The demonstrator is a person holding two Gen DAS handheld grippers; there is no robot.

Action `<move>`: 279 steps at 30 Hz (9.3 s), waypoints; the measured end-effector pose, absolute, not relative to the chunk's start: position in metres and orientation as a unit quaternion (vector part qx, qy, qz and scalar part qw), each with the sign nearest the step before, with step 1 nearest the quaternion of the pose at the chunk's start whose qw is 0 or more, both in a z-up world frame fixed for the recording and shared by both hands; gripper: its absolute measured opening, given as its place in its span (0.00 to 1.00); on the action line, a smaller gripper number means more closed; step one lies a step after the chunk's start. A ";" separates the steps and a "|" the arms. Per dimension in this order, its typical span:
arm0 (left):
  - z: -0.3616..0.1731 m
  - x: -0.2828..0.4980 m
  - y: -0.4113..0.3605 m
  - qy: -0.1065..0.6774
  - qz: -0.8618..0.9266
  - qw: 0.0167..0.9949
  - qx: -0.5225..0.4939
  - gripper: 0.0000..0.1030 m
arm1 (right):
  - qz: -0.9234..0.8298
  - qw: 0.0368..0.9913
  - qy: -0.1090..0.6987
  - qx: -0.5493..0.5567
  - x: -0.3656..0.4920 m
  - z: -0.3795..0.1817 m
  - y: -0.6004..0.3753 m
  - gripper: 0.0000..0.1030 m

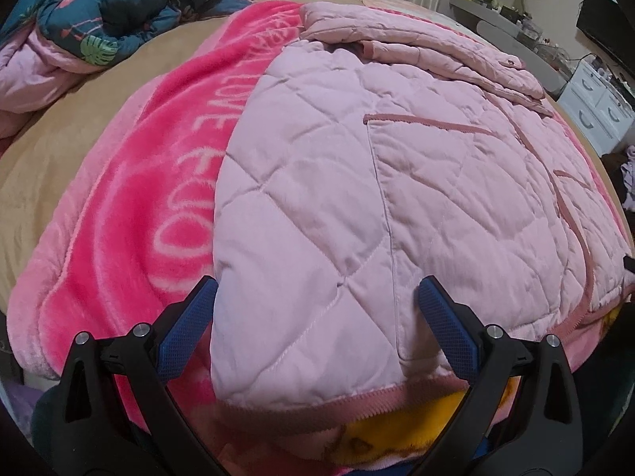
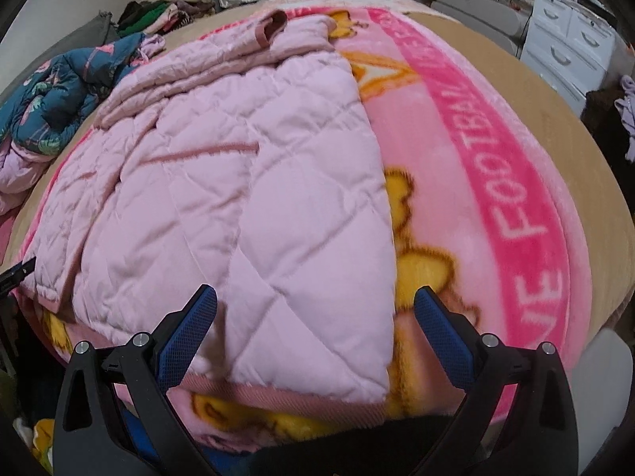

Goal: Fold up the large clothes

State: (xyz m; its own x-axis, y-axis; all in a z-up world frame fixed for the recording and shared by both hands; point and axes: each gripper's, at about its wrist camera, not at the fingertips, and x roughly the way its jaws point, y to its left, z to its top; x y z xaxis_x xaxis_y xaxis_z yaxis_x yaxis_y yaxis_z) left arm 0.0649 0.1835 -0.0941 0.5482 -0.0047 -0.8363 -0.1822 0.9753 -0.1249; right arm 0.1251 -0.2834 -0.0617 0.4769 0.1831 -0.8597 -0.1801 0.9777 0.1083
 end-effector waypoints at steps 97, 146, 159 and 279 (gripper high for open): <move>0.065 0.151 0.187 0.269 0.006 0.957 -0.106 0.09 | 0.191 0.926 0.288 0.152 0.211 0.073 -0.266 0.15; 0.016 0.324 0.234 0.285 0.020 0.953 -0.102 0.12 | 0.124 0.903 0.366 0.191 0.420 0.046 -0.236 0.18; -0.016 0.350 0.241 0.317 0.022 0.942 -0.109 0.13 | 0.172 0.854 0.394 0.293 0.446 0.016 -0.250 0.49; -0.027 0.420 0.252 0.314 0.108 0.941 -0.067 0.14 | 0.046 0.957 0.286 0.029 0.528 -0.001 -0.198 0.21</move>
